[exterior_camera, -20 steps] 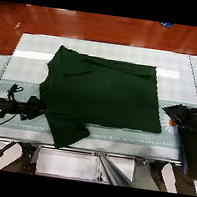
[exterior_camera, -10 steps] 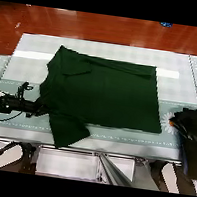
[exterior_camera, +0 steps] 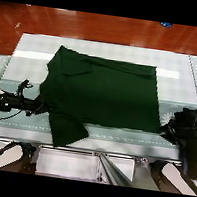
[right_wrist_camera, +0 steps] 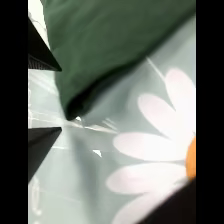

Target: Fold the shirts.

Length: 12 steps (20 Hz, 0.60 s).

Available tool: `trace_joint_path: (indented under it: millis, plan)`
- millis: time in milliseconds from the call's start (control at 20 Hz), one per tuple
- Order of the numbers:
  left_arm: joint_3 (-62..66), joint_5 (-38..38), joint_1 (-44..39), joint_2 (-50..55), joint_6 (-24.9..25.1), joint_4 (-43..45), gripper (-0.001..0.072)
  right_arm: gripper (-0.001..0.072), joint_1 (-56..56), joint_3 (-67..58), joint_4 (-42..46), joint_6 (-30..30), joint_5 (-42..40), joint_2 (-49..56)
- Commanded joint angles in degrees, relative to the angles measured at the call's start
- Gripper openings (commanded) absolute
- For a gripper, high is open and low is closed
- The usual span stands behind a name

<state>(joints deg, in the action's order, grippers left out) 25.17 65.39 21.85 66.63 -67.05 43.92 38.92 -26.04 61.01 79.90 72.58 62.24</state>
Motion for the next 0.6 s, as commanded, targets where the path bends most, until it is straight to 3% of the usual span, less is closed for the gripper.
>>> trace_joint_path:
  millis: [0,150,200,250,300,450,550]
  plan:
    - [0.1,-0.8,0.0,0.0,-0.3,0.0,0.0019,0.0407,-2.0,0.2,-3.5,-1.4,-4.7,4.5]
    - [0.1,-0.9,-0.1,0.0,-0.3,0.0,0.0019,0.0403,-5.2,0.1,-10.6,-3.4,-9.1,6.4]
    - [0.1,-0.9,-0.1,0.0,-0.3,0.0,0.0019,0.0342,-6.5,0.1,-12.6,-4.2,-10.3,6.7]
    - [0.1,-0.9,-0.1,0.0,-0.3,0.0,0.0019,0.0145,-7.6,0.1,-14.3,-5.3,-11.3,6.8]
    - [0.1,-0.9,-0.1,0.0,-0.3,0.0,0.0019,0.0025,-8.5,-0.1,-16.9,-8.7,-11.4,6.8]
    - [2.8,1.0,0.0,-0.4,0.0,0.0,0.0019,0.0025,-9.5,-4.4,-24.6,-15.3,-5.3,6.8]
    - [8.8,2.9,0.1,-1.8,0.0,-1.4,0.0019,0.0025,-9.5,-11.1,-26.6,-15.9,-0.8,5.7]
